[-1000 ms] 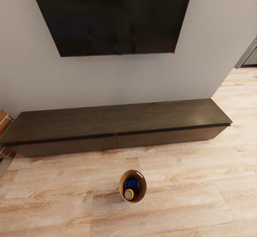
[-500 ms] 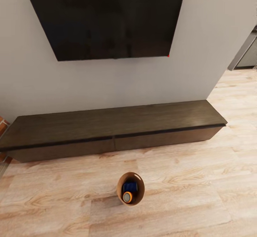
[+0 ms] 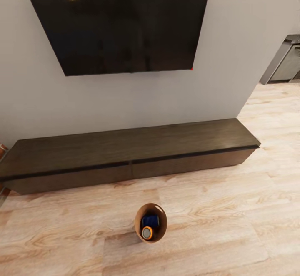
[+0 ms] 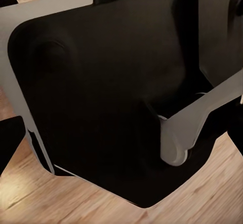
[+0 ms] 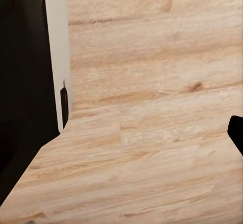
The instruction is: Put the three can of soda from the living room inside the tash can in the kitchen.
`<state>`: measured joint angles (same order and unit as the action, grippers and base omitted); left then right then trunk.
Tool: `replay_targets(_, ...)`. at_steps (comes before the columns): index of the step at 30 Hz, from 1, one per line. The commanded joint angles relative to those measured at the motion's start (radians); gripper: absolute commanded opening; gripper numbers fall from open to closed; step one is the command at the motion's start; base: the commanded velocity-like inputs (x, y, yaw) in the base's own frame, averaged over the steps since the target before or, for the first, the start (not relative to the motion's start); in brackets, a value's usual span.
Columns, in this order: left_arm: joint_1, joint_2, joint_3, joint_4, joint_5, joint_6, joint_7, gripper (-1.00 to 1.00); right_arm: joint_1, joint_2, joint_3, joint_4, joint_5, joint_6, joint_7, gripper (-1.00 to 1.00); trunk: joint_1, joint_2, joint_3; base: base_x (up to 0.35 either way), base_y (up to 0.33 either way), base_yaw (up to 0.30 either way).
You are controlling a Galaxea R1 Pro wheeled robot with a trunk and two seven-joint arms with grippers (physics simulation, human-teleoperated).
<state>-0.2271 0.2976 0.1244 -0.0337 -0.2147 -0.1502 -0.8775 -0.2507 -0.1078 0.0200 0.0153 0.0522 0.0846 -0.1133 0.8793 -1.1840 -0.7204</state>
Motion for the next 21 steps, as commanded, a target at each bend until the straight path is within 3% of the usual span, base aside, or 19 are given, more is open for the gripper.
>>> replay_targets(1,0.000,-0.001,0.000,0.000,0.000,0.000,0.000,1.00,0.000,0.000,0.000,0.000,0.000,0.000,0.000,1.00,0.000,0.000,0.002,0.000,0.000,-0.019)
replay_targets(15,0.000,-0.008,0.000,0.000,0.000,0.000,0.000,1.00,0.001,0.002,0.000,0.000,0.000,-0.004,0.000,1.00,0.000,0.000,0.025,0.000,0.000,-0.004)
replay_targets(21,0.000,-0.008,0.000,0.000,0.000,0.000,0.000,1.00,0.002,0.004,0.001,0.001,0.001,-0.053,-0.001,1.00,0.000,0.000,0.035,0.000,0.000,0.000)
